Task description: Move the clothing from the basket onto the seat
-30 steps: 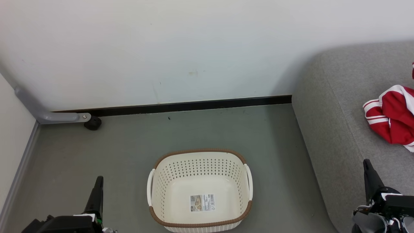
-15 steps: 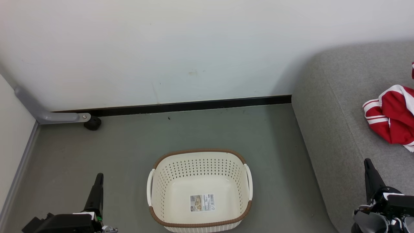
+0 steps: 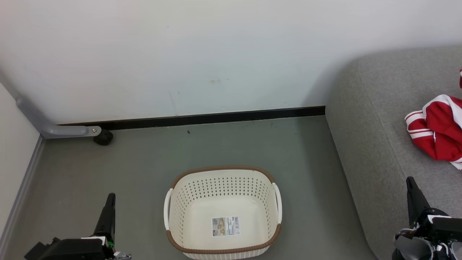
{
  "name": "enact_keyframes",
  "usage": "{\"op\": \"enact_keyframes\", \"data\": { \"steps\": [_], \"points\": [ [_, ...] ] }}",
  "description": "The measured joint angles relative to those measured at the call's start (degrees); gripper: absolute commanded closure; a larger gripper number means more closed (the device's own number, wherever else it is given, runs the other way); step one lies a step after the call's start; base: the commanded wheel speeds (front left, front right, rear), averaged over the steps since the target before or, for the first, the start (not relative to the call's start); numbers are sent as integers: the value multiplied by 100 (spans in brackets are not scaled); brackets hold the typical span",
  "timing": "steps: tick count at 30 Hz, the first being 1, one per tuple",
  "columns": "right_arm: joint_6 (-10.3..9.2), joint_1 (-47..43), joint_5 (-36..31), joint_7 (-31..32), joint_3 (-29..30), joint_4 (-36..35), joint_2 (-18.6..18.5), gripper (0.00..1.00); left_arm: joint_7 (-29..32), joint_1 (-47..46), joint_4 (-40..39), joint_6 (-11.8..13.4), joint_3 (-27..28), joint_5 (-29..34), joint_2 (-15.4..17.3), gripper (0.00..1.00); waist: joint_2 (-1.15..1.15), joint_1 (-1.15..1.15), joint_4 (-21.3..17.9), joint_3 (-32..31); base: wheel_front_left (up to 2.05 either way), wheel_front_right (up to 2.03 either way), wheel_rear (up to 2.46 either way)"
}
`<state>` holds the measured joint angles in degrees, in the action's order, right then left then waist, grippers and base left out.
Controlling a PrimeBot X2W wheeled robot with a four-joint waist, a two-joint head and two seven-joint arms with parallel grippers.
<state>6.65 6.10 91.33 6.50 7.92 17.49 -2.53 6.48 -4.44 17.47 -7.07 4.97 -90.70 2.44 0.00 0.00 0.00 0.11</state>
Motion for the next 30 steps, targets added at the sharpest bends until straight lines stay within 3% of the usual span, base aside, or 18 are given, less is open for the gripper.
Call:
{"op": "enact_keyframes", "data": {
  "steps": [30],
  "points": [
    [0, -1, 1, -1, -1, -4, 0, 100, 0, 0, -11, 0, 0, -1, -1, 100, 0, 0, 0, 0, 0, 0, 0]
  ]
}}
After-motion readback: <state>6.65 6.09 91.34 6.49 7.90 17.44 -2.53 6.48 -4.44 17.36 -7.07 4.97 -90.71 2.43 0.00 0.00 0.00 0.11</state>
